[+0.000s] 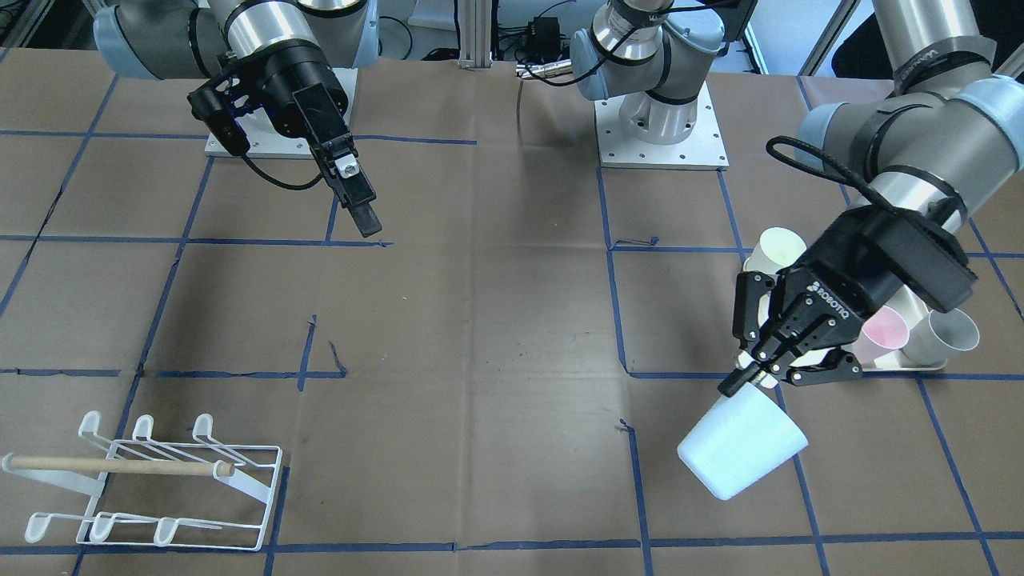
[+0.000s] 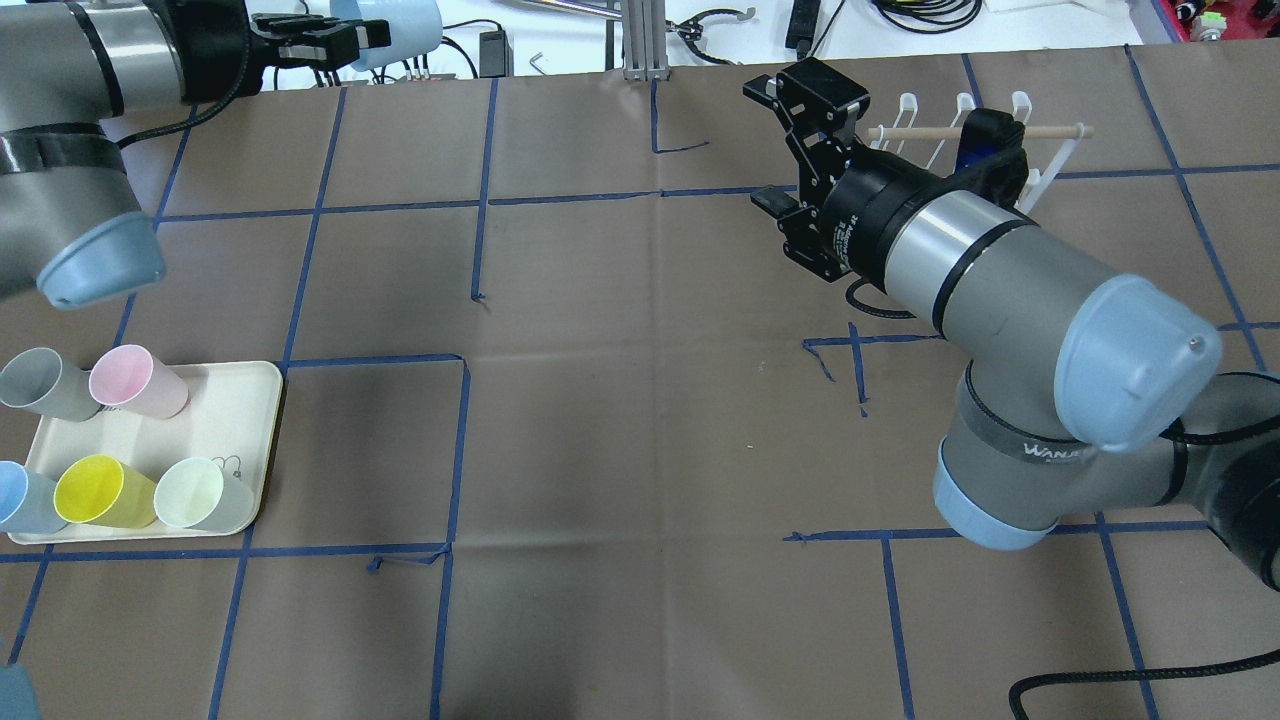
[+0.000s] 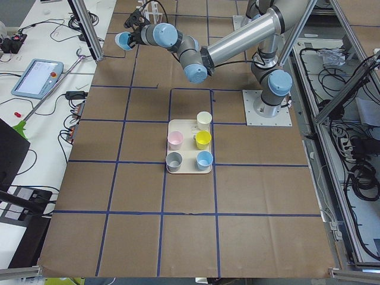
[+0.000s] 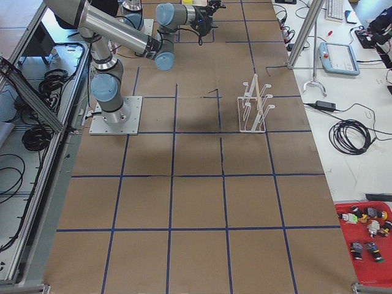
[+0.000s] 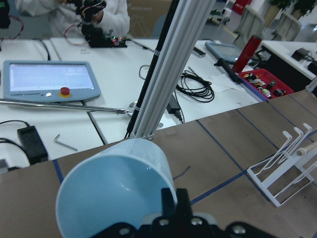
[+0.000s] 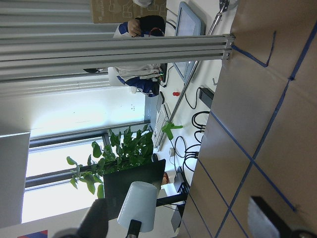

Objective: Transfer IKEA cup to right arm and place on rack

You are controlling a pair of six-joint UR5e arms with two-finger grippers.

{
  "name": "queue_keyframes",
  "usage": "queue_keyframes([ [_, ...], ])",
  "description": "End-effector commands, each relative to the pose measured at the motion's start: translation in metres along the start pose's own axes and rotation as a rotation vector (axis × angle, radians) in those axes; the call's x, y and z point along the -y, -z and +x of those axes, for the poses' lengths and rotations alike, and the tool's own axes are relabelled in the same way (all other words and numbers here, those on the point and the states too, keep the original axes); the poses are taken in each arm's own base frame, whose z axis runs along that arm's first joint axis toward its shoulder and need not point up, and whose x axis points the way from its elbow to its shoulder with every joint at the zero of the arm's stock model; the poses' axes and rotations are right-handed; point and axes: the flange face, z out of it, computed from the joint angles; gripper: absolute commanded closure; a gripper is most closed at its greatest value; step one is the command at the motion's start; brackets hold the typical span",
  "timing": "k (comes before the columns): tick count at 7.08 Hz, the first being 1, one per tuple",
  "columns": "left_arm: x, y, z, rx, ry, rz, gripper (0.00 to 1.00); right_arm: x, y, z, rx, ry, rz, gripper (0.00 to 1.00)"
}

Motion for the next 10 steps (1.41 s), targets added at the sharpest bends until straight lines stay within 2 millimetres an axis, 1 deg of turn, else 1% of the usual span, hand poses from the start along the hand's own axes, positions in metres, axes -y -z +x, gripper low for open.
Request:
queue_keyframes([
  [1,-0.061,-0.038,0.048,-0.059,-0.129,0.061,1.00,0.003,-0.006,0.008,-0.007,-0.045,0.017,0.00],
  [2,-0.071,-0.053,0.065,-0.078,-0.148,0.095,1.00,-0.007,-0.013,0.012,-0.037,-0.048,-0.011,0.00],
  [3,-0.072,-0.060,0.084,-0.089,-0.127,0.157,0.99,-0.016,-0.017,0.007,-0.033,-0.044,-0.031,0.00],
  [4,-0.078,-0.068,0.099,-0.111,-0.115,0.204,0.98,-0.020,-0.025,0.014,-0.088,-0.086,-0.047,0.00],
  [5,-0.078,-0.072,0.109,-0.127,-0.112,0.210,0.97,-0.020,-0.029,0.016,-0.115,-0.125,-0.051,0.00],
  [6,-0.077,-0.081,0.131,-0.165,-0.113,0.202,0.95,-0.017,-0.038,0.019,-0.161,-0.145,-0.055,0.00],
  [7,-0.078,-0.089,0.146,-0.195,-0.120,0.194,0.95,-0.016,-0.048,0.010,-0.158,-0.141,-0.063,0.00],
  [9,-0.082,-0.092,0.151,-0.205,-0.114,0.188,0.93,-0.017,-0.069,0.005,-0.163,-0.123,-0.078,0.00],
  [10,-0.090,-0.089,0.157,-0.210,-0.097,0.175,0.93,-0.016,-0.071,0.001,-0.156,-0.118,-0.077,0.00],
])
